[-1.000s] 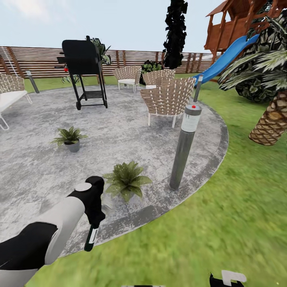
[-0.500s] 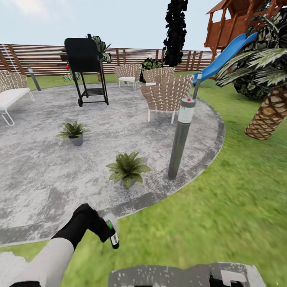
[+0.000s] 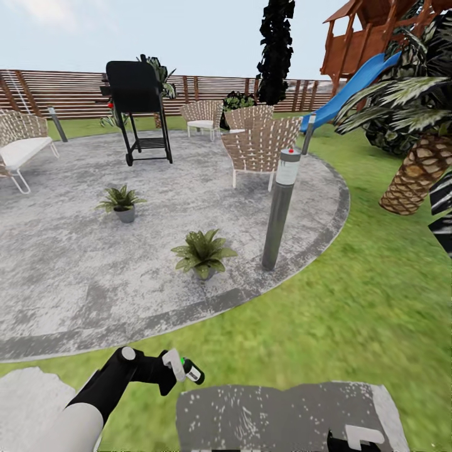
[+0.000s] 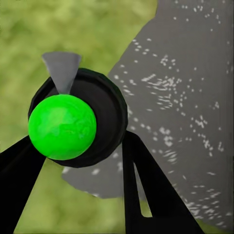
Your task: Pick up the pesticide atomizer in the garden and spray insectifuge to fully cover both potted plants in the garden.
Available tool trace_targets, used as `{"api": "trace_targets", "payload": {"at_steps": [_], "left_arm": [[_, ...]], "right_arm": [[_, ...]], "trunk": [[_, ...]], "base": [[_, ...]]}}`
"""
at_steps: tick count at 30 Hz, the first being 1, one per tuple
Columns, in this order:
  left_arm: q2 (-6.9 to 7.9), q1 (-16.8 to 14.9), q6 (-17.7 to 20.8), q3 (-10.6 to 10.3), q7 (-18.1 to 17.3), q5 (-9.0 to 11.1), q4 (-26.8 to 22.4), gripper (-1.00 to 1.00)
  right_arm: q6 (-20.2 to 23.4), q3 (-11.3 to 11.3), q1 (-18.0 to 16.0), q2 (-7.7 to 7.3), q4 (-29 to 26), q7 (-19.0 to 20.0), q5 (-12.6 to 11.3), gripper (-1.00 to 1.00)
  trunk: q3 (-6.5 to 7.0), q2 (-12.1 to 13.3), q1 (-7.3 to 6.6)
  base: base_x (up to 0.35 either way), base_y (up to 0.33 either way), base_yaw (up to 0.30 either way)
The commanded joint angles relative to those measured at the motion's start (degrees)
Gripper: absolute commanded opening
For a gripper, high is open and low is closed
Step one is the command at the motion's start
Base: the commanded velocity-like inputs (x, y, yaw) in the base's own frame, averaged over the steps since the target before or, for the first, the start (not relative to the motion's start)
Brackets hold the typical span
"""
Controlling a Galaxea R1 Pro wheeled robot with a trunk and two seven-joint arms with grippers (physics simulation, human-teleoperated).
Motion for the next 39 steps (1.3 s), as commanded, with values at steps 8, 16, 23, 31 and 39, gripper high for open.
{"api": "trace_targets", "payload": {"at_steps": [8, 16, 23, 31, 39], "left_arm": [[0.22, 0.0, 0.1, 0.2, -0.2, -0.3, -0.1, -1.0], [0.22, 0.0, -0.3, 0.2, 2.2, -0.3, 0.2, -1.0], [-0.03, 0.0, -0.1, -0.4, 2.5, -0.7, 0.3, -1.0], [-0.3, -0.2, 0.9, -3.3, 2.3, -11.3, 0.3, -1.0], [-1.93, -0.2, 0.8, -3.3, 2.6, -13.5, 0.7, -1.0]], "right_arm": [[-0.1, 2.1, 0.0, -0.55, -1.1, 0.1, 0.7, 1.0], [0.3, 6.6, -0.7, -4.42, -19.5, 13.2, 20.2, 1.0], [2.1, 6.6, -9.2, -4.41, -23.8, 40.1, 32.7, 1.0], [8.1, 6.9, -10.5, -3.7, -29.7, 50.3, 34.6, 1.0], [8.1, 7.1, -10.6, -0.78, -29.9, 57.5, 34.6, -1.0]], "trunk": [[-0.05, 0.0, -0.02], [-0.05, 0.0, -0.02], [-0.05, 0.0, -0.02], [-0.05, 0.0, -0.02], [-0.05, 0.0, -0.02]], "base": [[-0.01, 0.0, 0.0], [0.0, 0.0, 0.0], [0.0, 0.0, 0.0], [0.0, 0.0, 0.0], [0.0, 0.0, 0.0]]}}
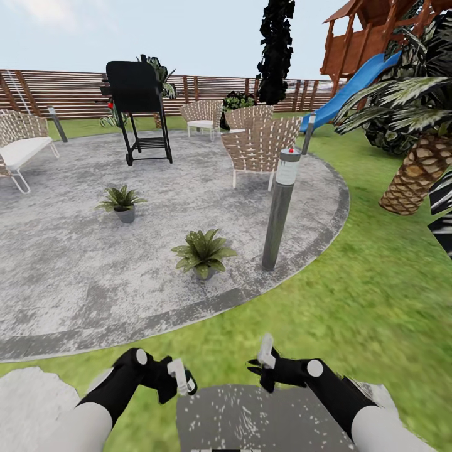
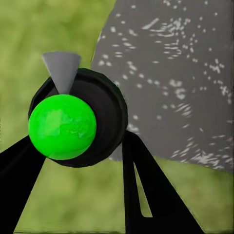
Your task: Pick up the pesticide atomizer in the garden and spray insectifuge to fully cover both potted plants in the garden.
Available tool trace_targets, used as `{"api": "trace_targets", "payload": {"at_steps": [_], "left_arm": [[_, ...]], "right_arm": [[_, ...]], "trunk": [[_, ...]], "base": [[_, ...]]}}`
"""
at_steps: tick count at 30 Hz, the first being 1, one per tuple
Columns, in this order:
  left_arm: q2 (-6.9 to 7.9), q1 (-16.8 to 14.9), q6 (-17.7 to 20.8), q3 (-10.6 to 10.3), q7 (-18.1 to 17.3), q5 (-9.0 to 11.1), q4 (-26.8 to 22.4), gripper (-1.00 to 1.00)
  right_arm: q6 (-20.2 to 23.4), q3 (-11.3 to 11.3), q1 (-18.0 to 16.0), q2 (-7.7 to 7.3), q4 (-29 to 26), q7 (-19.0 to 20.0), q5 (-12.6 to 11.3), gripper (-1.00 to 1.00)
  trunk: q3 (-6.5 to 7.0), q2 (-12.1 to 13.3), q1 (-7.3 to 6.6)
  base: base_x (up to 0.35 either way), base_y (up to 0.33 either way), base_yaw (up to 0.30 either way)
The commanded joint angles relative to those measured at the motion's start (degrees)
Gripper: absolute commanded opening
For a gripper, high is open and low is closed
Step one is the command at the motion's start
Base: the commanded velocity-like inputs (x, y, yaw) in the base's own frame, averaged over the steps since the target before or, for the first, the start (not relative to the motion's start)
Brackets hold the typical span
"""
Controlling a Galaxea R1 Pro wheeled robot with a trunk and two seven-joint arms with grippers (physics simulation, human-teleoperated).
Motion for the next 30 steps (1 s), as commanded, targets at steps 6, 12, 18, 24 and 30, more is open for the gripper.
{"api": "trace_targets", "payload": {"at_steps": [6, 12, 18, 24, 30], "left_arm": [[-0.28, 0.1, 0.2, 0.2, 0.9, -4.9, -0.1, -1.0], [-0.33, 0.2, -0.6, 0.2, 3.2, -5.0, 0.0, -1.0], [-0.29, 0.2, -1.4, -3.2, 2.8, -4.7, 0.0, -1.0], [0.05, 0.2, -4.0, -4.2, 0.4, -4.0, 0.0, -1.0], [0.5, 0.1, -6.3, -4.2, -4.9, 0.0, -0.2, -1.0]], "right_arm": [[-0.1, 0.3, 0.0, 5.87, 0.0, 1.4, 0.9, -1.0], [-0.1, 2.4, 0.0, 9.26, -0.1, 2.7, 0.9, -1.0], [-0.2, 2.5, 0.0, 9.32, -0.1, 2.7, 1.0, -1.0], [-0.2, 2.4, 0.0, 9.31, -0.1, 2.6, 2.6, -1.0], [-0.2, 2.4, 0.0, 9.31, -0.1, 2.6, 3.3, -1.0]], "trunk": [[-0.05, 0.0, -0.01], [-0.05, 0.0, -0.01], [-0.05, 0.0, -0.01], [-0.05, 0.0, -0.01], [-0.05, 0.0, -0.01]], "base": [[0.0, 0.0, 0.0], [0.0, 0.0, 0.0], [0.0, 0.0, 0.0], [0.0, 0.0, 0.0], [0.0, 0.0, 0.0]]}}
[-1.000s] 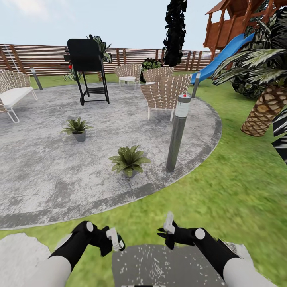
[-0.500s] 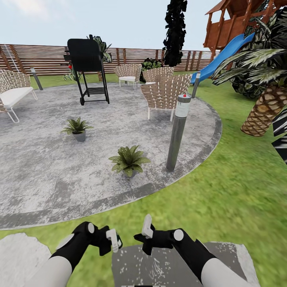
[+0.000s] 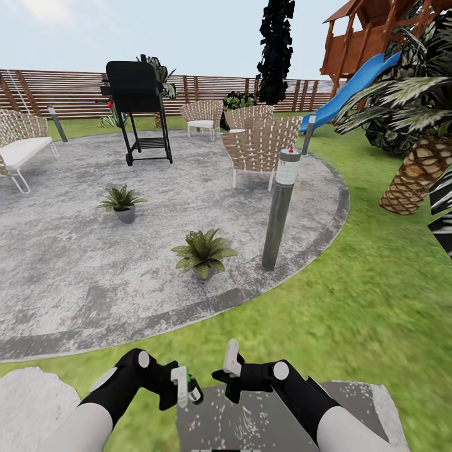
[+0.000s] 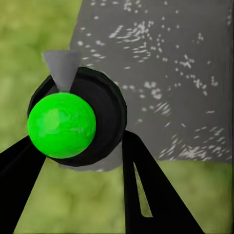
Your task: Pick up the pesticide atomizer in the garden and spray insectifuge to fully cover both potted plants in the garden.
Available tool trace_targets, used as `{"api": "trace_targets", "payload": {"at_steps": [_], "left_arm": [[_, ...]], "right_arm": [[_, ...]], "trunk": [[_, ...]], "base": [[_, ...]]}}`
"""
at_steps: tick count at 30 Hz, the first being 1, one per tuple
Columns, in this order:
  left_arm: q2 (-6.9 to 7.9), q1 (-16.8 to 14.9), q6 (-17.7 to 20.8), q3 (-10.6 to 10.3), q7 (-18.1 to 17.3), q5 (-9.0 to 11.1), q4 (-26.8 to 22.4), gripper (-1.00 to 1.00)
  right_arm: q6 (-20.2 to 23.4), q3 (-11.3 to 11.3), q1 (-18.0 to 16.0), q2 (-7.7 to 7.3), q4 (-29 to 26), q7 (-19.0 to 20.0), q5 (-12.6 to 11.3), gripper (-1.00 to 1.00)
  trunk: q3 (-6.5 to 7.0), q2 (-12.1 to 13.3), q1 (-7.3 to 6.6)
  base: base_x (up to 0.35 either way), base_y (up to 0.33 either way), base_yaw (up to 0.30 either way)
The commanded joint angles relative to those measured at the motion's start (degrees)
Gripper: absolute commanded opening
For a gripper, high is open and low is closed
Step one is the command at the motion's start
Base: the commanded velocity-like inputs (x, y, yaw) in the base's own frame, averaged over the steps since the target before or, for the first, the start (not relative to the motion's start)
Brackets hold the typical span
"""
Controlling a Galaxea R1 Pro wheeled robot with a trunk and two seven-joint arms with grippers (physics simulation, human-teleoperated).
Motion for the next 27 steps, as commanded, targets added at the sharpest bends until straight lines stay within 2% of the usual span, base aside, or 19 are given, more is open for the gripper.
{"api": "trace_targets", "payload": {"at_steps": [1, 11, 27], "left_arm": [[-0.04, 0.0, -0.5, 0.0, -0.3, 0.1, 0.0, -1.0], [-0.96, 0.0, -0.5, -0.4, -1.3, 0.3, -0.1, -1.0], [-4.09, -0.1, -0.5, -0.5, -1.3, 0.4, -0.6, -1.0]], "right_arm": [[-0.4, 0.0, 0.0, 0.01, 0.0, 0.0, 0.6, -1.0], [-0.4, 0.0, 0.0, 0.01, 0.0, -0.1, 0.6, -1.0], [-0.4, 0.0, 0.0, 0.01, 0.0, -0.1, 0.6, -1.0]], "trunk": [[-0.05, 0.0, -0.01], [-0.05, 0.0, -0.01], [-0.05, 0.0, -0.01]], "base": [[0.0, 0.0, 0.0], [0.0, 0.0, 0.0], [0.0, 0.0, 0.0]]}}
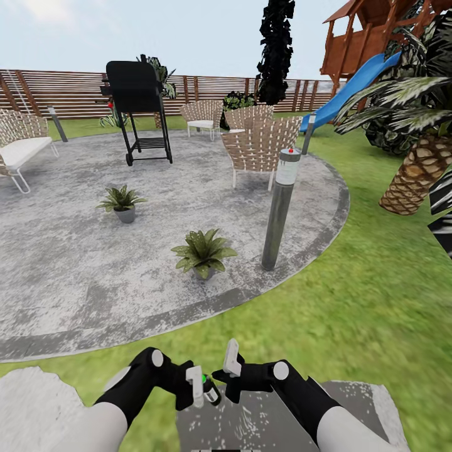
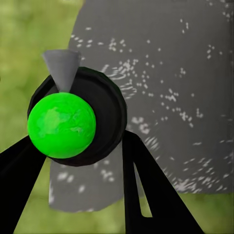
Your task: Pick up the pesticide atomizer in the garden and spray insectifuge to fully cover both potted plants in the garden.
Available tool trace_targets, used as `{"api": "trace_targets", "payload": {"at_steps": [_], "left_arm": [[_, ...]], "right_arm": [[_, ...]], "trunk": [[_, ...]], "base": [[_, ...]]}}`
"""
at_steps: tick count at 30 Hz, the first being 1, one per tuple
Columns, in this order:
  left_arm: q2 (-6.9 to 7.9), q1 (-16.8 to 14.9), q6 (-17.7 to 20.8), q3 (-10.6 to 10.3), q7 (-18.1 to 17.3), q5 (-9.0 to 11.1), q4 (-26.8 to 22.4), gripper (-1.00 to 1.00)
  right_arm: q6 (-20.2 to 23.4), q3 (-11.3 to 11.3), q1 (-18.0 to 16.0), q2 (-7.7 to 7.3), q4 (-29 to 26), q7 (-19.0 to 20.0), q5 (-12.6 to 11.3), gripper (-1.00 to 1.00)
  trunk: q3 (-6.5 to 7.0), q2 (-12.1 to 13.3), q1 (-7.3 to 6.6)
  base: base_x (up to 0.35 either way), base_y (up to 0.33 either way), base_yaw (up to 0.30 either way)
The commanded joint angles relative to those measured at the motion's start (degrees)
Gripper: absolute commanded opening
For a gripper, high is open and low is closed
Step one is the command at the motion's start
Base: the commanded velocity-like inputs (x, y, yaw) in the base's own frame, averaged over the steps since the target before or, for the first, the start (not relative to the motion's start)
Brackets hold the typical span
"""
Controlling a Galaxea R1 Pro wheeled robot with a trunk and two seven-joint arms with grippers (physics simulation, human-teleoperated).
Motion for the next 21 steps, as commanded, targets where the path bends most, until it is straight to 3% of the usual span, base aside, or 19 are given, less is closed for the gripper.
{"api": "trace_targets", "payload": {"at_steps": [1, 21], "left_arm": [[-0.12, 0.0, -0.4, 0.0, -0.1, -0.4, -0.1, -1.0], [-1.19, 0.0, -0.2, 0.0, -0.1, -0.4, -0.2, -1.0]], "right_arm": [[-0.4, 0.0, 0.0, 0.01, 0.0, 0.0, 0.6, -1.0], [-0.3, 0.0, 0.0, 0.01, 0.0, 0.0, 0.6, -1.0]], "trunk": [[-0.05, 0.0, -0.01], [-0.05, 0.0, -0.01]], "base": [[0.0, 0.0, 0.0], [0.0, 0.0, 0.0]]}}
